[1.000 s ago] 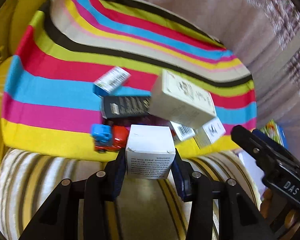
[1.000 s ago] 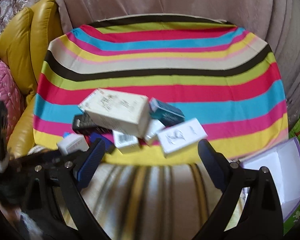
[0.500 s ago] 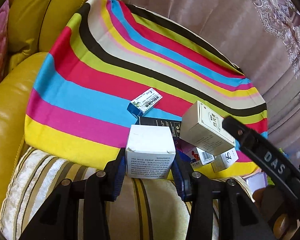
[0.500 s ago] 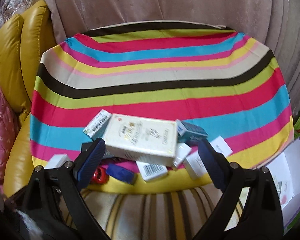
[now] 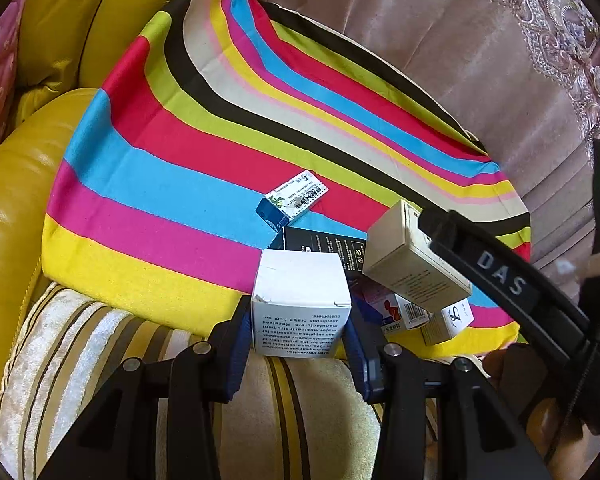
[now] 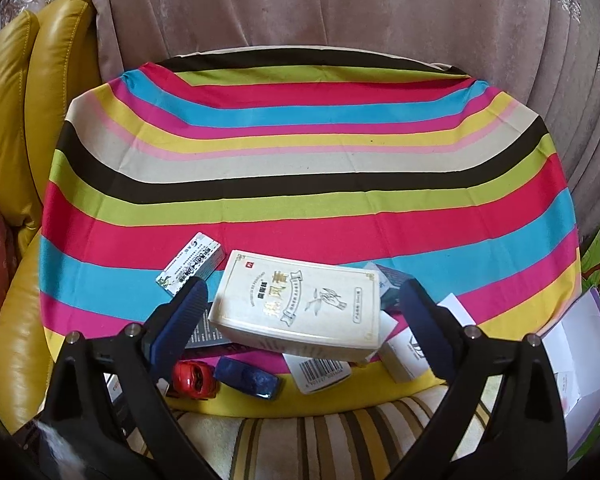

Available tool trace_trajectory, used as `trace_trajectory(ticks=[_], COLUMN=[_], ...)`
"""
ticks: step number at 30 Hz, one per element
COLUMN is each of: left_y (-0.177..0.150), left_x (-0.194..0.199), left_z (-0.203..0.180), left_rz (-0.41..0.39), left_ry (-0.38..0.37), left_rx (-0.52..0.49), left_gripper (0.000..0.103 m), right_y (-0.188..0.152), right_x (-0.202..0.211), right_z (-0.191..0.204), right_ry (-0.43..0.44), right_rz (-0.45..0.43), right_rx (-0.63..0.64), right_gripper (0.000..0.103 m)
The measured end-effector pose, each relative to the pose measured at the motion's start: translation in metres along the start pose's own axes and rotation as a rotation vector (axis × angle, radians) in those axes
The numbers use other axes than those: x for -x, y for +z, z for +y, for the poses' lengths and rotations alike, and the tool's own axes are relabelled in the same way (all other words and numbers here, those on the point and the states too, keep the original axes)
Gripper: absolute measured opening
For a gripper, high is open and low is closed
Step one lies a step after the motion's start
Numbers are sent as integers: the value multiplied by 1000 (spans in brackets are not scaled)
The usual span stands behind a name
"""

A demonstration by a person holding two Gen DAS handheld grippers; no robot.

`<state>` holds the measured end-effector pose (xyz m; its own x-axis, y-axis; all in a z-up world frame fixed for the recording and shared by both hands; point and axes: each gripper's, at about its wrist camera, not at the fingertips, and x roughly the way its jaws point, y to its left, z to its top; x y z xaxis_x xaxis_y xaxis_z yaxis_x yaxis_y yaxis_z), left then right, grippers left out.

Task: Organize rigid objects
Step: 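Hold the small white box with the left gripper while the right grasps the large cream box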

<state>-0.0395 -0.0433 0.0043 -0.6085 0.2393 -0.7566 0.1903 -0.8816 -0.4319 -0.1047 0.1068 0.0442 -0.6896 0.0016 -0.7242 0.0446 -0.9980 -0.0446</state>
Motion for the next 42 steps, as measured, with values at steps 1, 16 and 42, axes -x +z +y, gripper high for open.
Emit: trace_trajectory(ticks=[1, 16, 42], left_y=[0, -2, -4], left_x=[-1, -5, 1], left_z=[0, 0, -4], left_rz=[1, 18, 6], left_ry=[0, -3, 3], left_rx=[0, 4, -8], left_gripper=[44, 44, 44], right_y=[0, -1, -9], right_x=[-2, -15, 5], right_z=[1, 5, -3], right_ry=[-5, -47, 21], right_rz=[2, 14, -24], right_rx=[-1, 10, 94], right_gripper=[97, 101, 100])
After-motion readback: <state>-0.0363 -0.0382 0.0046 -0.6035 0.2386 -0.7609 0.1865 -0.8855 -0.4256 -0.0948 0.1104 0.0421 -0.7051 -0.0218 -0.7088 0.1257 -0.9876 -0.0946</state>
